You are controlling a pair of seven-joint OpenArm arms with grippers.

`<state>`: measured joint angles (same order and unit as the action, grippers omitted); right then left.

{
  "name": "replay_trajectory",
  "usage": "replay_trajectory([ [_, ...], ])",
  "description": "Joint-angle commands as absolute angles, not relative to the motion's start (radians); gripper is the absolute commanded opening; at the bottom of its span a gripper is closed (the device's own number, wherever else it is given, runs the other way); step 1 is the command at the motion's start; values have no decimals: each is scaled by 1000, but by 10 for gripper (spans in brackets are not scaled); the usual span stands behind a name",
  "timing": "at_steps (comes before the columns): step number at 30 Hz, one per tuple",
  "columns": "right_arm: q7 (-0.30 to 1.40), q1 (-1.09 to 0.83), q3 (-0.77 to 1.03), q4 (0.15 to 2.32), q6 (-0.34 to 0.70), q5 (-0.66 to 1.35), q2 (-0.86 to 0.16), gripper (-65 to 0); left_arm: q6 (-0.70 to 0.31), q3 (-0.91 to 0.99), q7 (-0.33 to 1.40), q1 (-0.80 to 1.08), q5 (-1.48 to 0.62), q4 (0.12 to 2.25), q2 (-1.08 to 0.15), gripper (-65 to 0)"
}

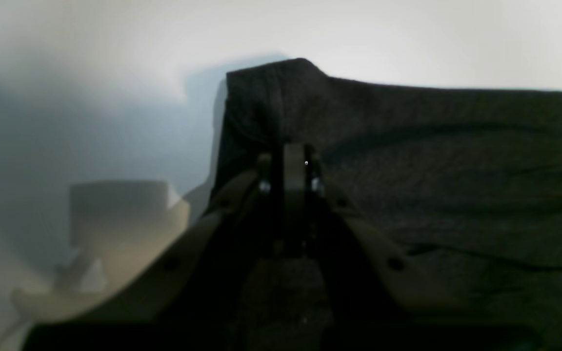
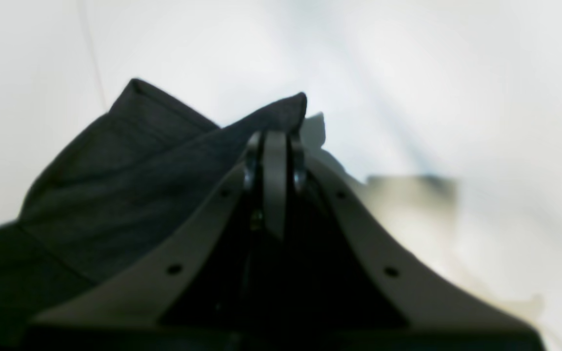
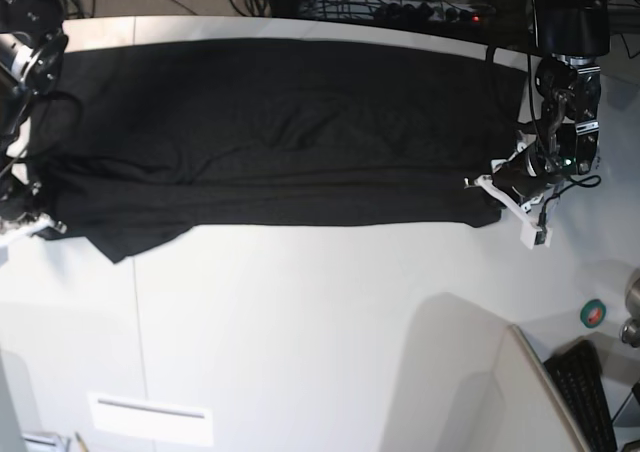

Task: Layout the t-shirt on the table in an organized manner, then fold the t-shirt properly
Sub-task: 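Fold the held shirt edge over toward the opposite edge with both grippers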

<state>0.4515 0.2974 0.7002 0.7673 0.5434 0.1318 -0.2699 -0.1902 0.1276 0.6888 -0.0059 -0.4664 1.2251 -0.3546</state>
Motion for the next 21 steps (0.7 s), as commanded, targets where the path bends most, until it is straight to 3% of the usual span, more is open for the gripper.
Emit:
replay_trajectory([
  [1, 432, 314, 699, 809, 556, 147, -277, -650, -194, 131, 673, -18, -472, 1239, -371, -650],
  [14, 470, 308, 697, 852, 556, 145, -269, -650, -194, 142, 673, -22, -472, 1236, -371, -634],
  [21, 470, 308, 697, 852, 556, 145, -272, -650, -194, 142, 673, -48, -472, 1237, -374, -267],
])
